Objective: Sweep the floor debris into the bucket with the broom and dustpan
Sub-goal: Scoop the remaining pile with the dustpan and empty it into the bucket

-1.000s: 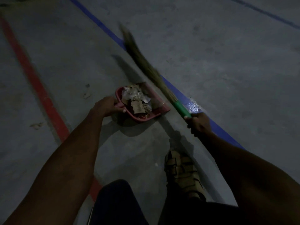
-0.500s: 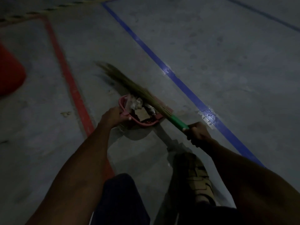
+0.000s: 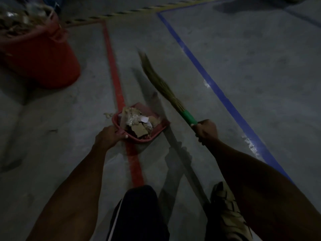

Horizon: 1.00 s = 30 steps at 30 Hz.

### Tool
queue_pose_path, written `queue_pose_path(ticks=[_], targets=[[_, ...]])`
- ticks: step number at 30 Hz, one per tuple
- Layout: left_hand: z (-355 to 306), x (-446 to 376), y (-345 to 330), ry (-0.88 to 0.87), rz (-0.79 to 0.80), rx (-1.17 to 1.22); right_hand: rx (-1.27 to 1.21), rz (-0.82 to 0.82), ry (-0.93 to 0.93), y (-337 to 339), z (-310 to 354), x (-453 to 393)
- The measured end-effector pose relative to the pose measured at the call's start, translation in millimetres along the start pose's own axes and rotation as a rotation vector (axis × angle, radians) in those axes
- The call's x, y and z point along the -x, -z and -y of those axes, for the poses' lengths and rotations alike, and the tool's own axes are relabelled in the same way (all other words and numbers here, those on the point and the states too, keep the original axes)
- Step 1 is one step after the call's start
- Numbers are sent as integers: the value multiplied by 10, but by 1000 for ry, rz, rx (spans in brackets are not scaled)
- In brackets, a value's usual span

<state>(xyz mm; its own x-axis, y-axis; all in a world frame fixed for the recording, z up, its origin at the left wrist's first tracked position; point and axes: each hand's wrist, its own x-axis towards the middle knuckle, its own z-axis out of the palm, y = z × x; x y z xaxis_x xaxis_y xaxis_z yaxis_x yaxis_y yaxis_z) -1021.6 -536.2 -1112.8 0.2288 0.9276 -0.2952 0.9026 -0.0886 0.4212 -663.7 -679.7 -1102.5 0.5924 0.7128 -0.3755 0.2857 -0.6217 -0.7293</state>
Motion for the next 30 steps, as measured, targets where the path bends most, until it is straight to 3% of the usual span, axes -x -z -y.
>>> queue_pose_path(ticks=[8,18,30], targets=[[209,20,23,32,32,36,60,74,-66,-130,-186,46],[232,2,114,64,79,37,113,356,-122,70,-516,174],[218,180,-1,65,24,123,-132,153,-79,-95,-367,269]])
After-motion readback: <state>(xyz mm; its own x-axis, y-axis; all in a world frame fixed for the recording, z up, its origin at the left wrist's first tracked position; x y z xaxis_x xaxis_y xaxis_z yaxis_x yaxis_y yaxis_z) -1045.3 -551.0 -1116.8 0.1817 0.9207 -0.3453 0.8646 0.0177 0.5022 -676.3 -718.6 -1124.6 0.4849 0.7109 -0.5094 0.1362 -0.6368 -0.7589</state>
